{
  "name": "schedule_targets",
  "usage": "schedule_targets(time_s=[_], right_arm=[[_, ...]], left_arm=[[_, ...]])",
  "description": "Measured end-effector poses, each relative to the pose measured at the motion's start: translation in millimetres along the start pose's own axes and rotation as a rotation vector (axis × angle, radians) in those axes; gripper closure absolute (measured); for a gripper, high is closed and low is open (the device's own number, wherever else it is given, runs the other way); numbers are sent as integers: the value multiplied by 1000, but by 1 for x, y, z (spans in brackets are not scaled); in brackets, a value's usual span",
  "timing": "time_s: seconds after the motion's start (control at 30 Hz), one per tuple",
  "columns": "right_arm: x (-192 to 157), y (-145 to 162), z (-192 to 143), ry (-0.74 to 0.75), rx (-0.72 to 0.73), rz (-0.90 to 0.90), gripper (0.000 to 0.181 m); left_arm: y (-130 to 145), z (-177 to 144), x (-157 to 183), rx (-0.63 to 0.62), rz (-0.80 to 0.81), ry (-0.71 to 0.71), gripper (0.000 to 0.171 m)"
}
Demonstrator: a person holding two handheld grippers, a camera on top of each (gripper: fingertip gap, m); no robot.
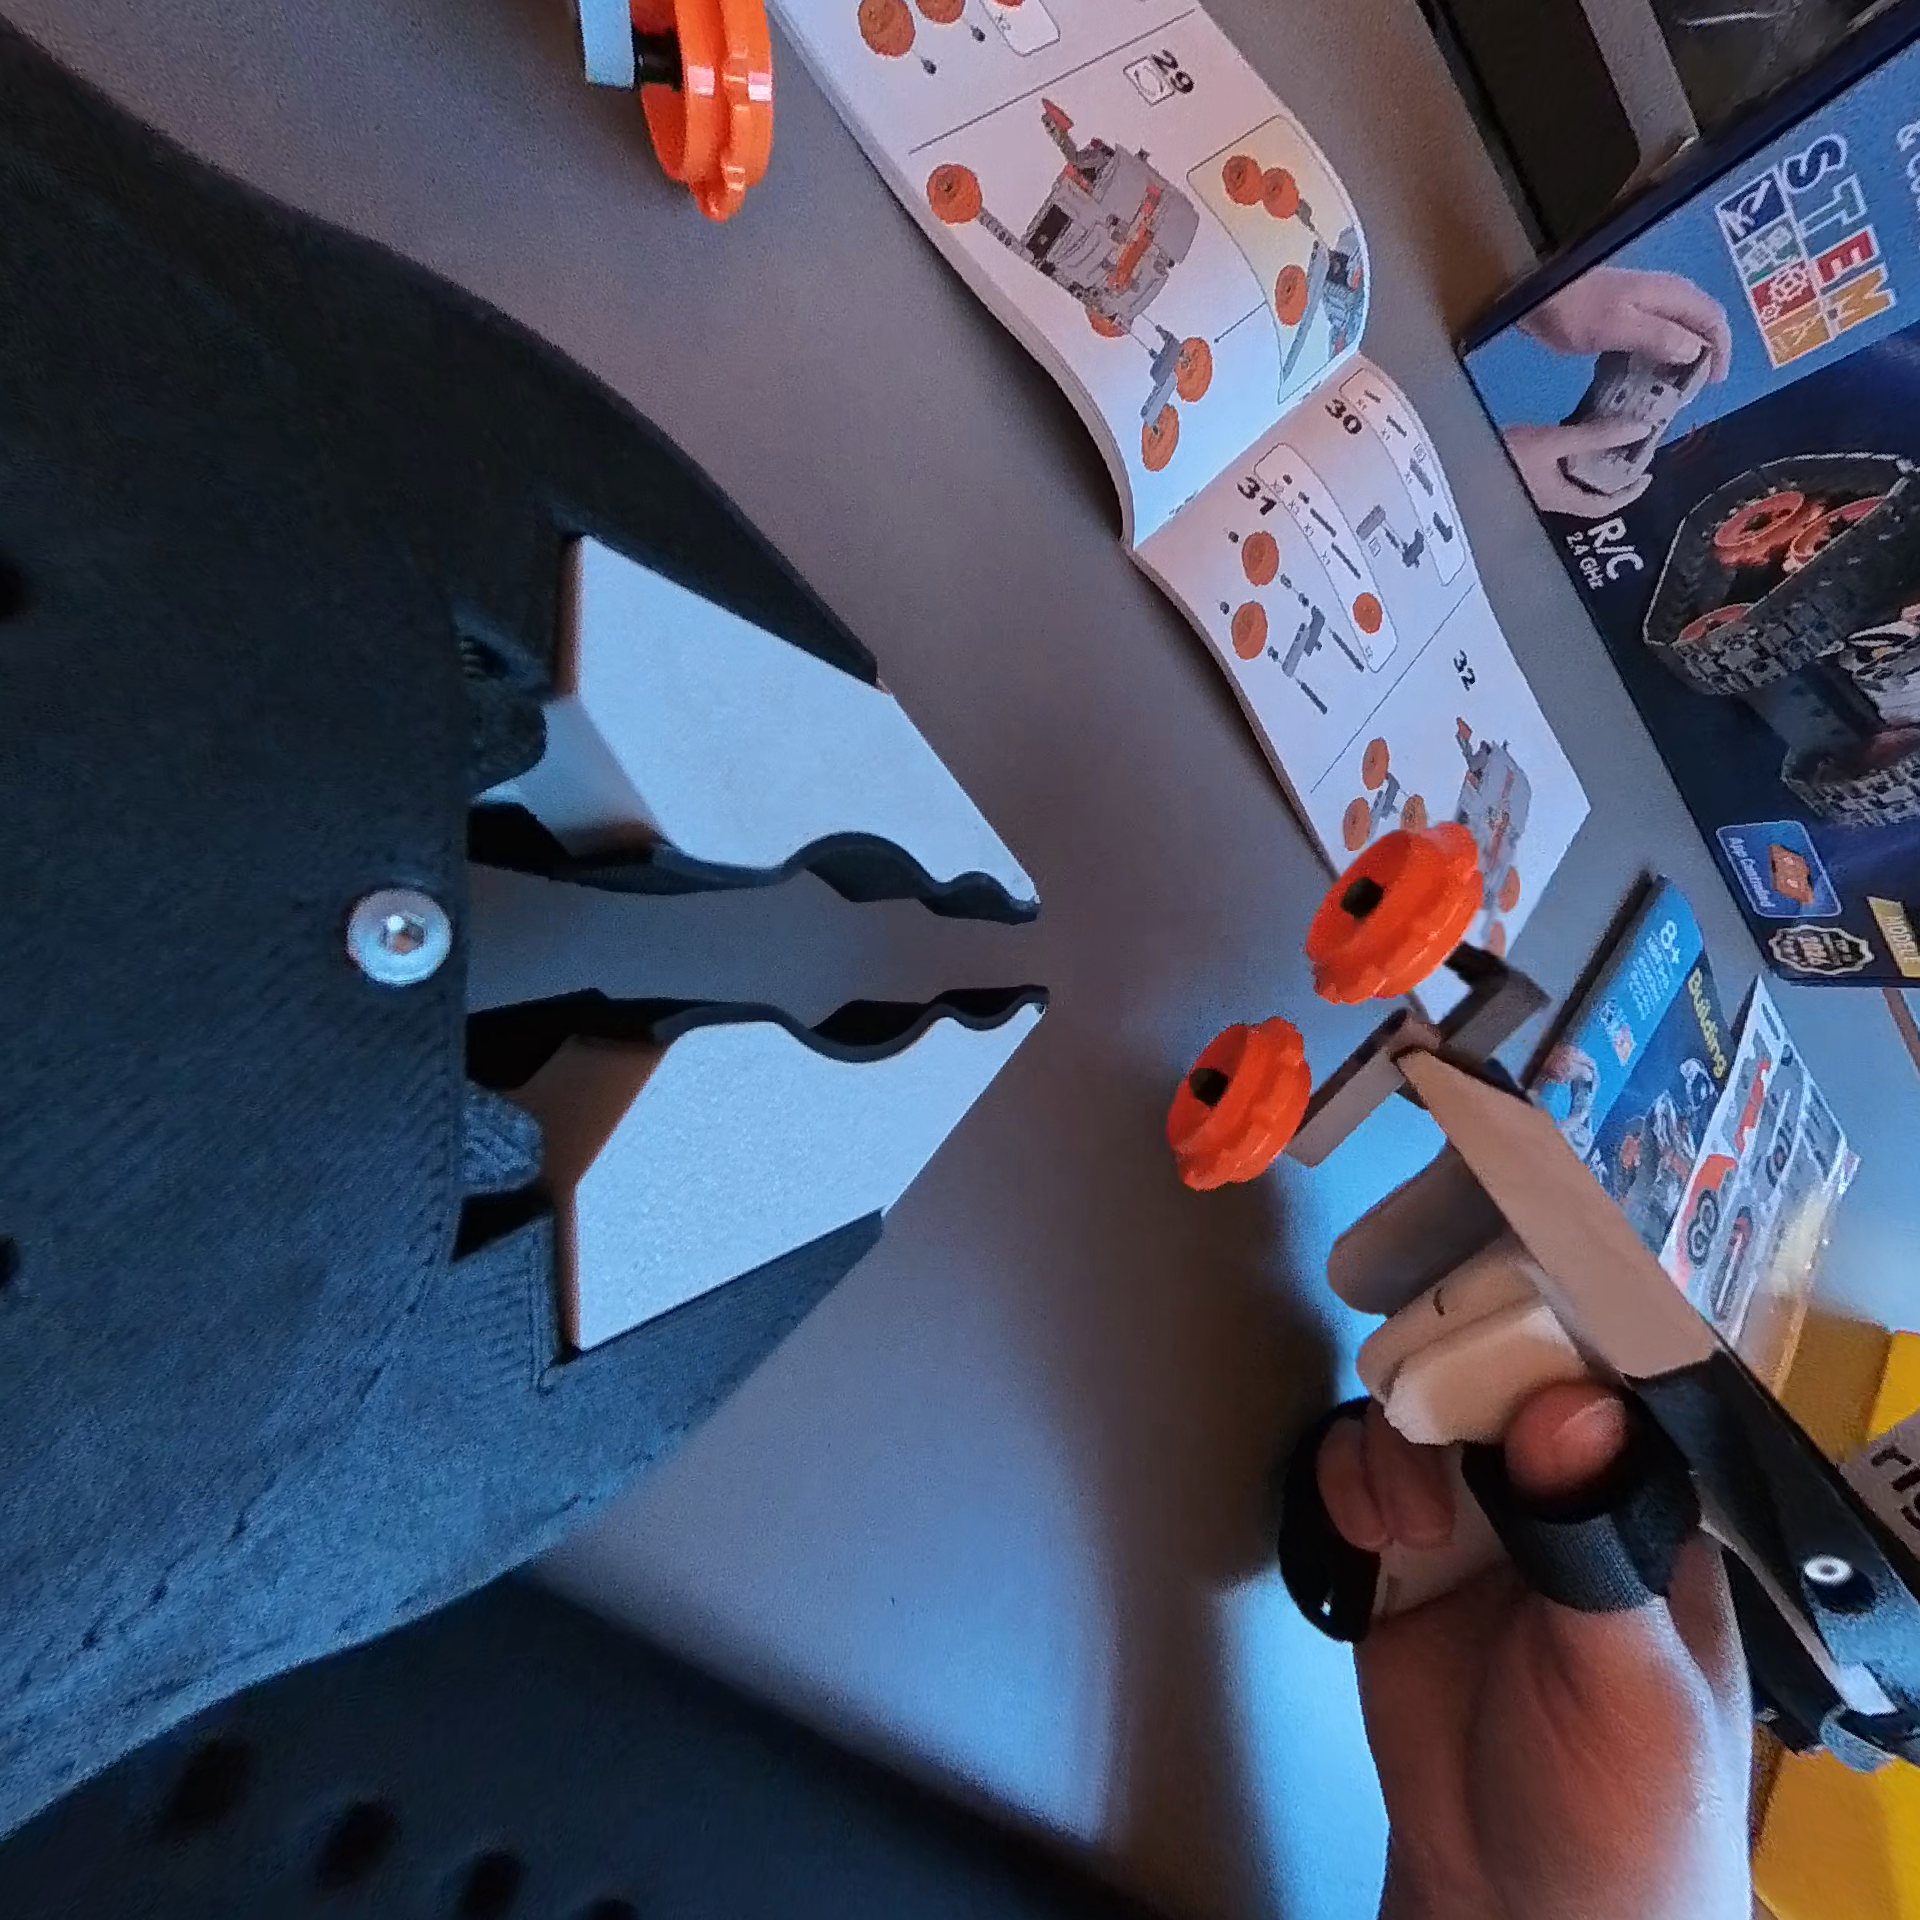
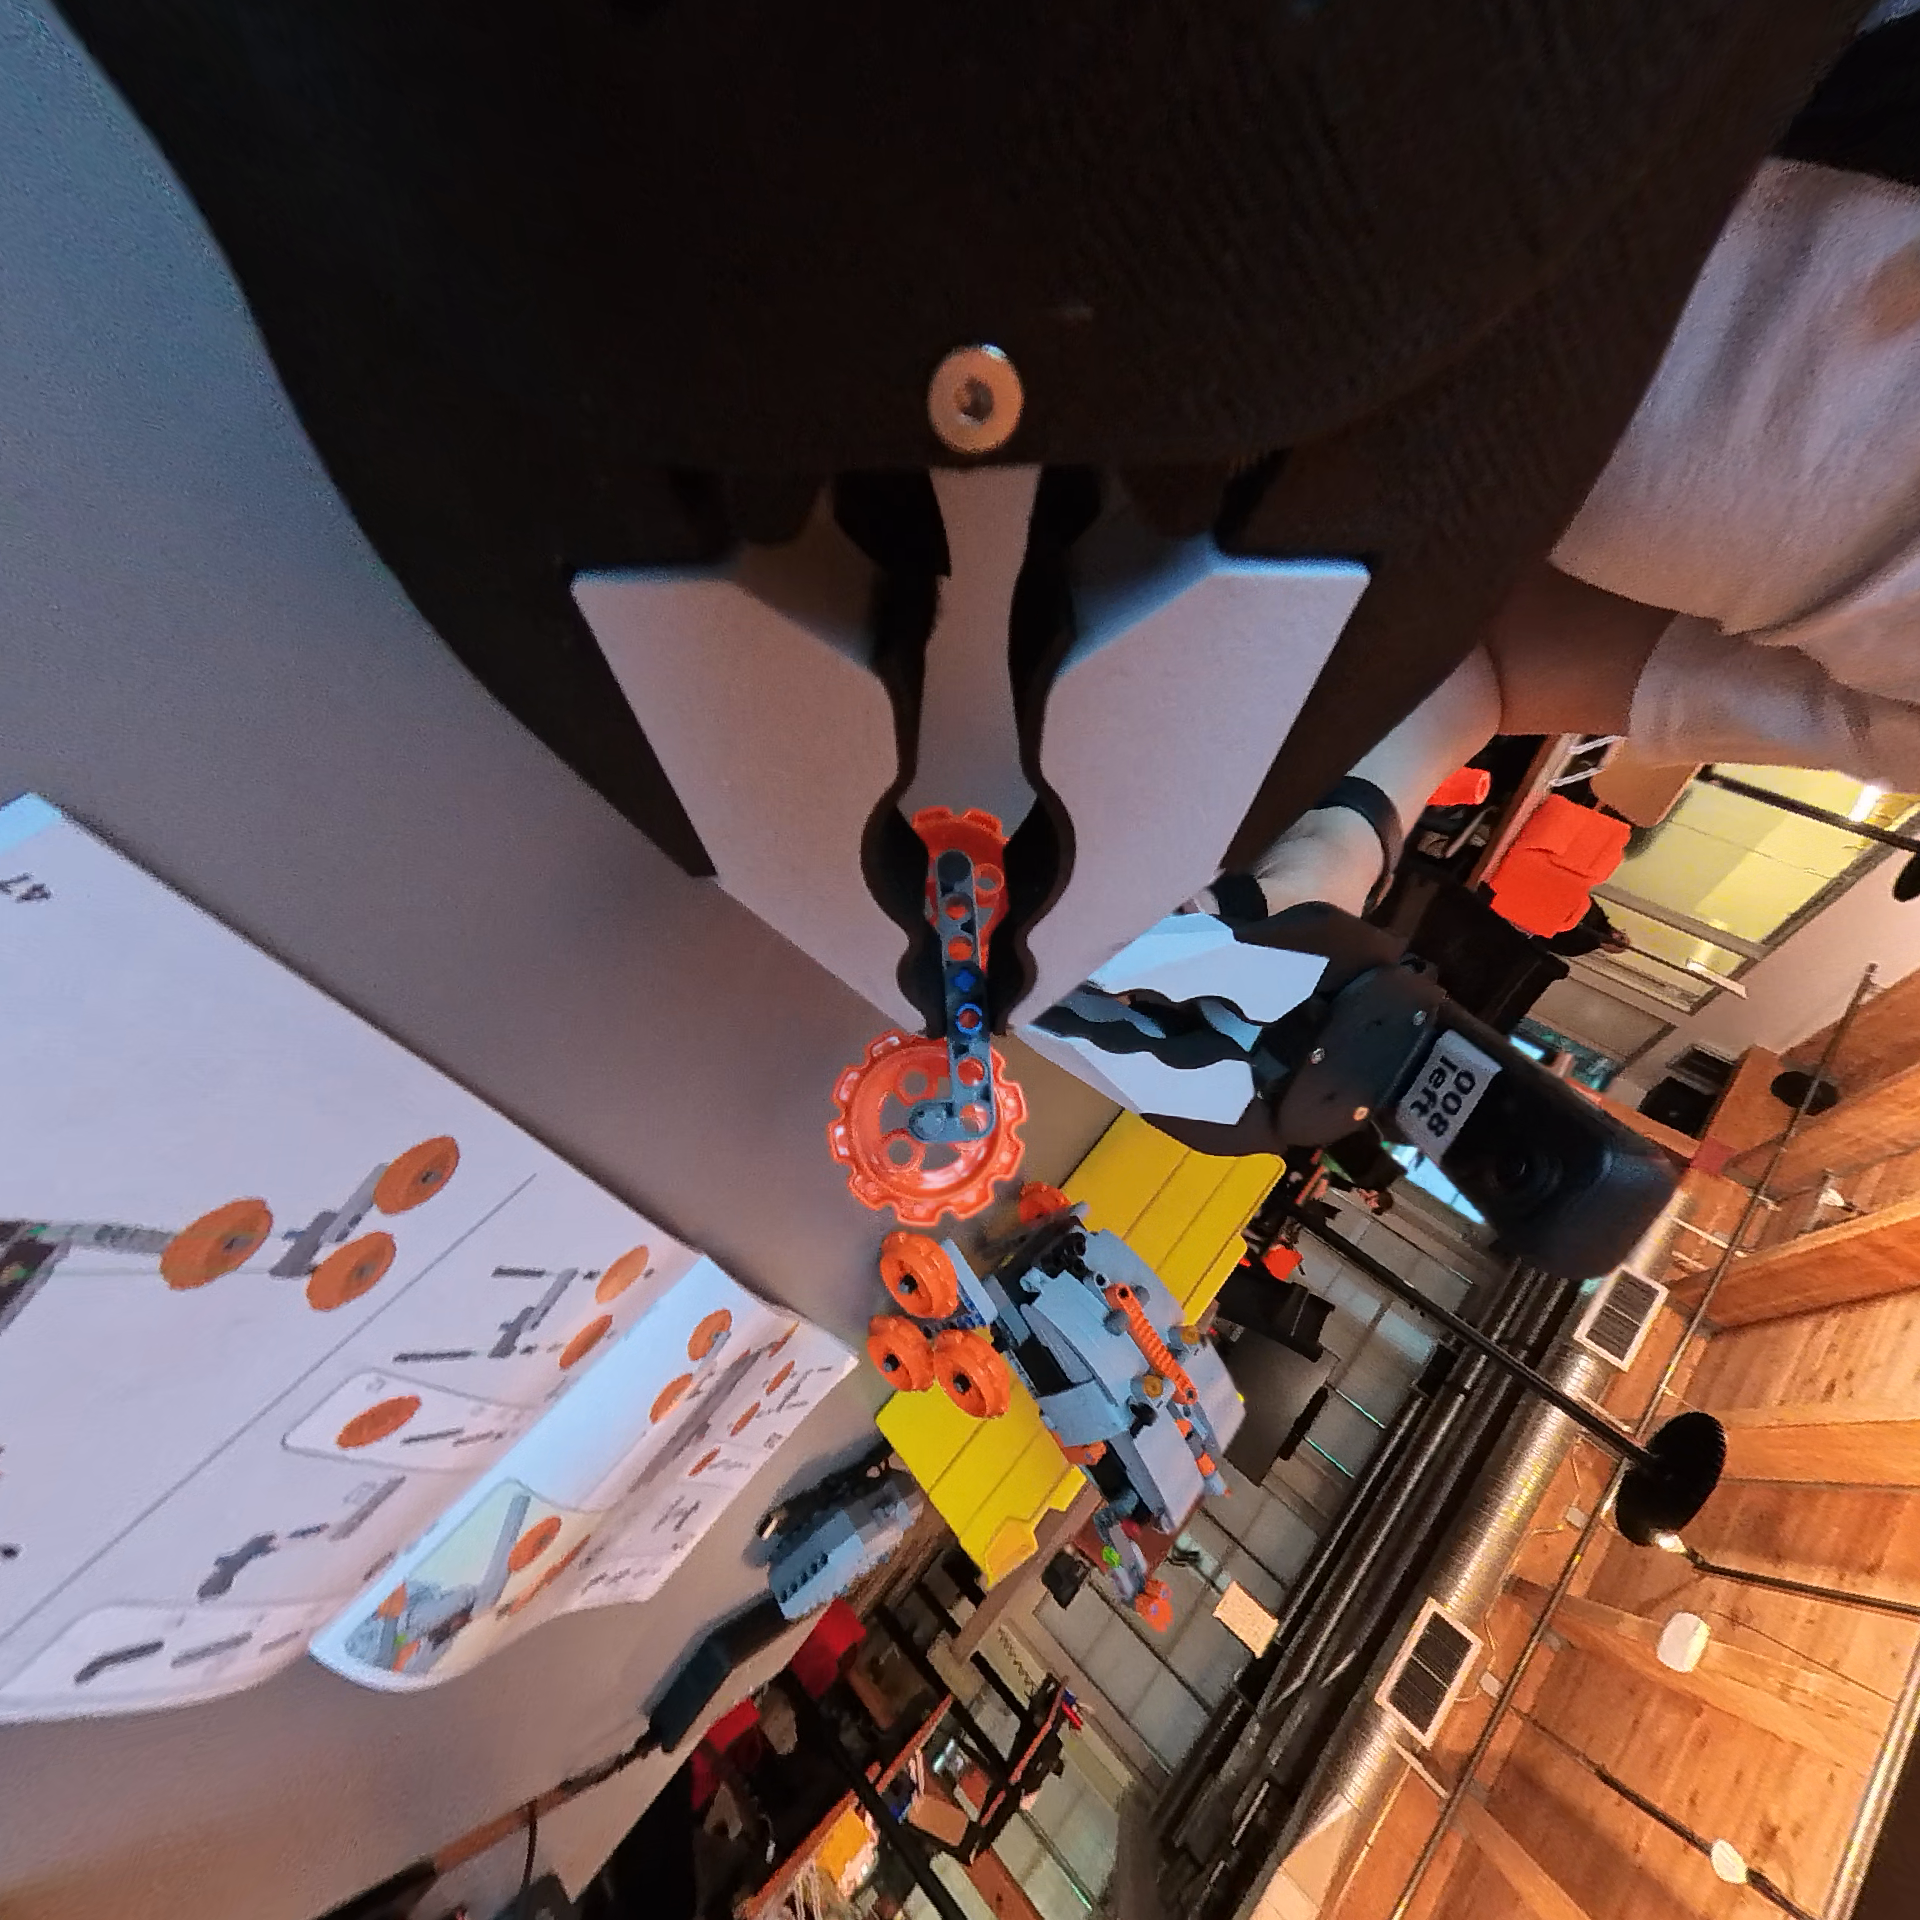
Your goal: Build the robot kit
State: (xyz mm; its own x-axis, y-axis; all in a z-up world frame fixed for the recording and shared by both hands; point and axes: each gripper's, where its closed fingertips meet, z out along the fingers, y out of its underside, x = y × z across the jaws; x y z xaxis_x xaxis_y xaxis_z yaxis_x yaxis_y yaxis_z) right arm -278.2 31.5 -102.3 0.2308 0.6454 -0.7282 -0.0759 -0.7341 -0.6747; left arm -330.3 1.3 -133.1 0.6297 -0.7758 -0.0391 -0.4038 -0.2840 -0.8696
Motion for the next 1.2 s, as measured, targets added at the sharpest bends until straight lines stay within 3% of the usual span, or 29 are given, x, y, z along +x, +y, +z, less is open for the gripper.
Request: schedule_targets(time_s=[0.33,0.53,0.77,0.9,1.2], right_arm=[[12,18,3,61,-111,68,176],[25,21,-3,150,-157,12,171],[36,19,-12,233,-175,-43,164],[40,21,-14,244,-186,-23,162],[47,23,-18,314,-219,-85,162]], left_arm=[[6,3,1,-45,48,-18,160],[13,6,-1,-86,80,-44,160],[31,7,-18,-213,128,-174,162],[33,3,-25,-230,140,-231,164],[34,3,-25,-222,99,-212,166]])
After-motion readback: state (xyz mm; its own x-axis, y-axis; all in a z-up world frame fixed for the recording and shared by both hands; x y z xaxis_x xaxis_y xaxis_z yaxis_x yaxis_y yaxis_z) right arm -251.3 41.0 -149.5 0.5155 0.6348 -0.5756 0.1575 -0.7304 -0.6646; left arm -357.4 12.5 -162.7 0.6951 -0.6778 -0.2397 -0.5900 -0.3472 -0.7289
